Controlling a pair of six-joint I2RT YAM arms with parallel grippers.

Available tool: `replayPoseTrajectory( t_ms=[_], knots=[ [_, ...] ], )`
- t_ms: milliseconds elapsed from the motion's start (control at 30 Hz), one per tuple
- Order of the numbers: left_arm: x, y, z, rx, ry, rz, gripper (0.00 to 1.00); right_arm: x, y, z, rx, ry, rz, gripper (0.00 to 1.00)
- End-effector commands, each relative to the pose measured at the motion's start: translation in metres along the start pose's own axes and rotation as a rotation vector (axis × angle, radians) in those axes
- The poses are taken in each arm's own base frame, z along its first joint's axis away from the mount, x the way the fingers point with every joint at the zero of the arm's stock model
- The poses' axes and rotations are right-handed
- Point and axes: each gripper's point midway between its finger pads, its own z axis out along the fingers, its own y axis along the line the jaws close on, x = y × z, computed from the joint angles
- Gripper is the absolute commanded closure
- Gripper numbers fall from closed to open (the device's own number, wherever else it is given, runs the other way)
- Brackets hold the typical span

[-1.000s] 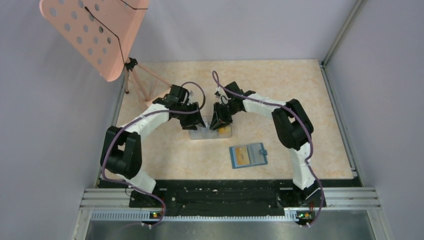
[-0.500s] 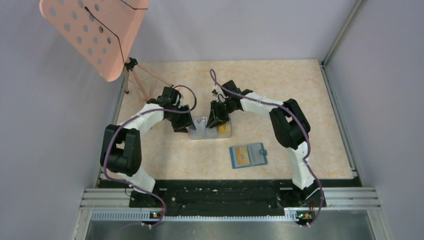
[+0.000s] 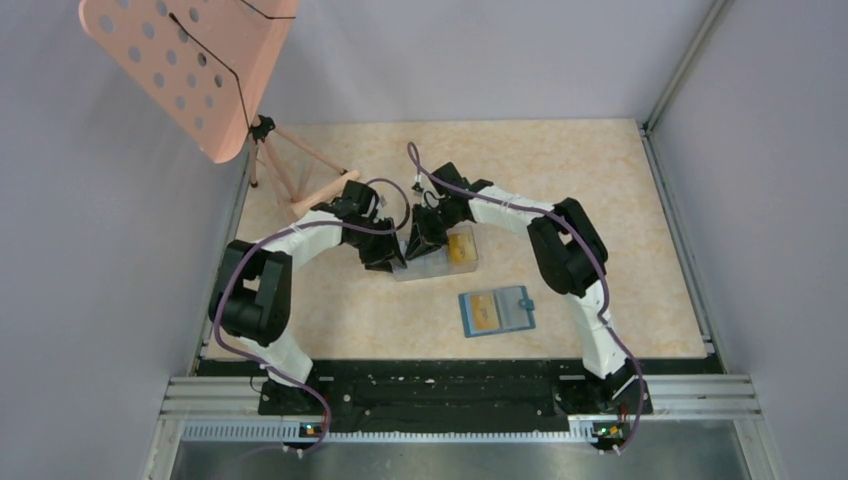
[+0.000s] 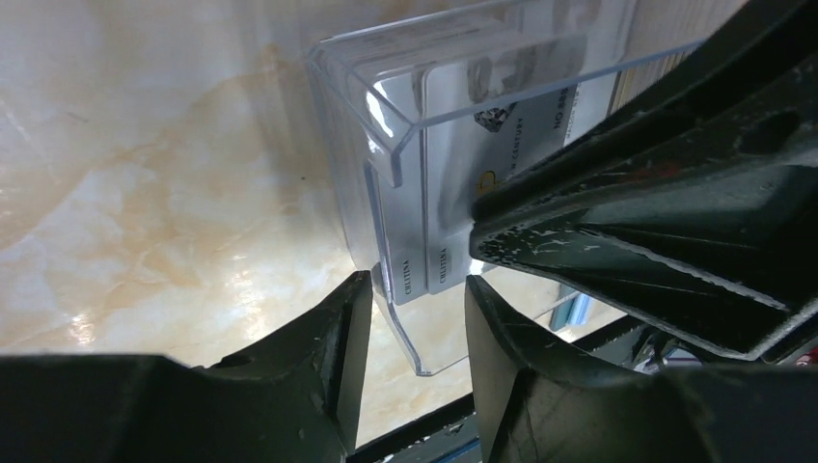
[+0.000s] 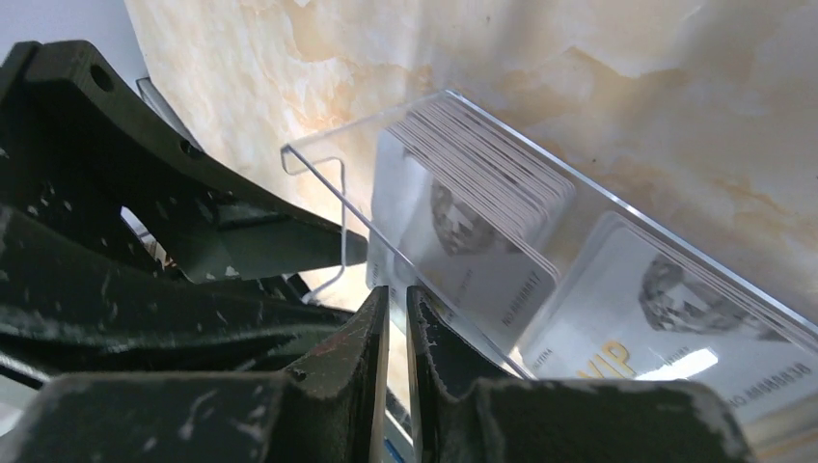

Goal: Put the credit cards into the card holder
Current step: Pick up the credit card from the storage box.

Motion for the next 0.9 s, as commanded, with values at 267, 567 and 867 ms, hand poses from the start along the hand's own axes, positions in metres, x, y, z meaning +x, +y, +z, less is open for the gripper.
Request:
replayPoseTrajectory(
  t_ms=[267, 567, 867],
  knots=[
    [-0.015, -0.021, -0.029, 0.078, -0.121, 0.021, 0.42, -0.012, 0.019, -0.019, 0.049, -0.078, -0.102, 0.76],
    [-0.012, -0.009, -0.024, 0.128, -0.12, -0.04, 0.51, -0.016, 0.004, -0.047, 0.123, -0.153, -0.108, 0.6],
    [-0.007, 0.002, -0.012, 0.098, -0.086, -0.051, 0.78, -0.006, -0.023, -0.044, 0.196, -0.124, -0.07, 0.6]
  ],
)
